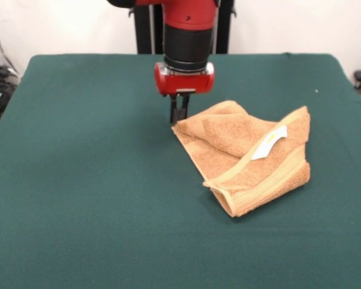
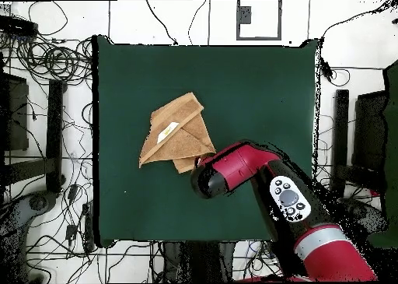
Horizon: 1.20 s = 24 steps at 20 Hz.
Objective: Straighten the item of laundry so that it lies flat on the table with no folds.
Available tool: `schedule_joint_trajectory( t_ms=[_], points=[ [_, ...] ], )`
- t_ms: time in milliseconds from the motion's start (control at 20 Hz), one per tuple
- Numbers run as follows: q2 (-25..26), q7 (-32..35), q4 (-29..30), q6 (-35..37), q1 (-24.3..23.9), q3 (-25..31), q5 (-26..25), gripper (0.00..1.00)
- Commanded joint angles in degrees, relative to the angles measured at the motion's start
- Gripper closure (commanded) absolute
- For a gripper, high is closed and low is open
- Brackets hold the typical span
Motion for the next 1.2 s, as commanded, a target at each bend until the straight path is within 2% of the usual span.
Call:
schedule_joint_trajectory(
  t_ms=[50, 500, 850, 1000, 1050, 1200],
  points=[
    [2.83, -10.14, -0.78, -4.26, -0.65, 6.72, -1.36, 1.00],
    [2.85, -9.79, -0.78, -5.19, -0.76, 6.93, -1.82, 1.00],
    [1.85, -10.90, 1.12, -4.67, -2.72, 8.57, 0.00, 1.00],
    [-0.65, -12.50, 3.68, -2.21, -4.48, 10.18, 2.27, 1.00],
    [-2.96, -13.12, 5.72, -0.74, -5.26, 10.89, 4.04, 1.00],
    [-4.78, -14.16, 7.47, 3.10, -6.30, 12.08, 7.14, 1.00]
  ],
)
